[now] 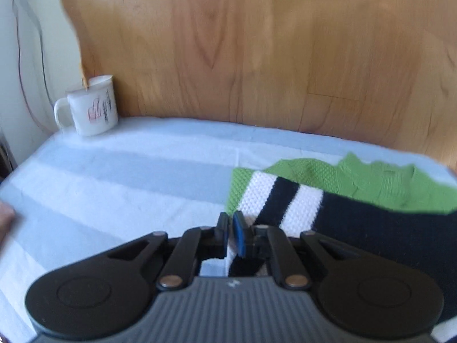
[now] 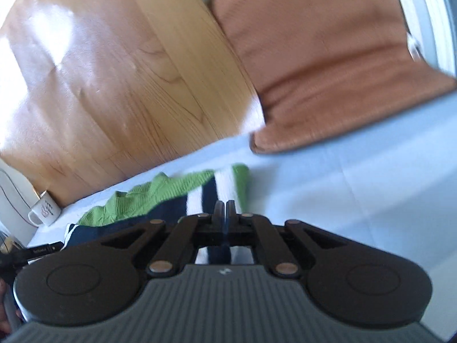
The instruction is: Fold small clothes
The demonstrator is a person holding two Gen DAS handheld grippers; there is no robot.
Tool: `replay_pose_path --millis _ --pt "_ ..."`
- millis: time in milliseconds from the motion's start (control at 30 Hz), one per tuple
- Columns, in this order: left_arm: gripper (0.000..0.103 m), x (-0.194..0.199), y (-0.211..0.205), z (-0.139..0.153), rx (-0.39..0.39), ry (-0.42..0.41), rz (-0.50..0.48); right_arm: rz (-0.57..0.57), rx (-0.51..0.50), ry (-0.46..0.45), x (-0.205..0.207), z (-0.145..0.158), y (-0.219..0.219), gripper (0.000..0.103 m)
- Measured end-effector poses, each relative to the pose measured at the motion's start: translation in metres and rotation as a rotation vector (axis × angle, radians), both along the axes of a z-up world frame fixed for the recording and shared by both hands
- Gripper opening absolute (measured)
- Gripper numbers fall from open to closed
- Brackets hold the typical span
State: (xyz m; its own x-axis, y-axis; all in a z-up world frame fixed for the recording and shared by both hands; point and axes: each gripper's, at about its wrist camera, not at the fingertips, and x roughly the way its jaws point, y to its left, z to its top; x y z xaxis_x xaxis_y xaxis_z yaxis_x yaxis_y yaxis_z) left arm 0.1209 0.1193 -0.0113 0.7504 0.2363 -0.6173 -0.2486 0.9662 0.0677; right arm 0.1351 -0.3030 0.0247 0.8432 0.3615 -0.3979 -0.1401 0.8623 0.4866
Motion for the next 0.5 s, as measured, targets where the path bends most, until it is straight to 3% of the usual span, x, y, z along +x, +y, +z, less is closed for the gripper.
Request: replay_pose_path --millis 100,133,167,233,300,333,367,500 --pt "0.011 -0.005 -0.010 0.004 0.036 -0.014 -0.028 0.047 0.050 -0.038 -0.006 0.010 0.006 0.011" --pt "0.012 -0.005 -0.010 0.003 0.039 -0.011 -0.027 0.071 0.043 -0.053 -0.005 0.014 0.011 0.019" --pt "0.013 -0.005 -0.009 0.001 0.033 -0.001 -0.024 0.091 0.014 -0.066 -0.001 0.015 0.016 0.034" --pt "0.014 -0.003 -0.007 0.002 0.015 -0.001 -0.017 0.109 -0.091 -0.061 0.003 0.020 0.033 0.047" --pt "0.014 -0.002 -0.007 0.001 0.017 -0.002 -0.018 0.133 -0.154 -0.012 0.013 0.014 0.047 0.042" --pt "0.014 0.001 -0.006 0.001 0.020 -0.003 -0.018 0.165 -0.145 0.006 0.016 0.011 0.050 0.020" --pt "0.011 0.000 -0.007 0.001 0.021 -0.006 -0.020 0.191 -0.143 0.014 0.017 0.008 0.050 0.012" --pt "0.006 -0.002 -0.004 0.003 0.015 -0.065 -0.010 0.146 -0.150 -0.130 0.005 0.027 0.047 0.010"
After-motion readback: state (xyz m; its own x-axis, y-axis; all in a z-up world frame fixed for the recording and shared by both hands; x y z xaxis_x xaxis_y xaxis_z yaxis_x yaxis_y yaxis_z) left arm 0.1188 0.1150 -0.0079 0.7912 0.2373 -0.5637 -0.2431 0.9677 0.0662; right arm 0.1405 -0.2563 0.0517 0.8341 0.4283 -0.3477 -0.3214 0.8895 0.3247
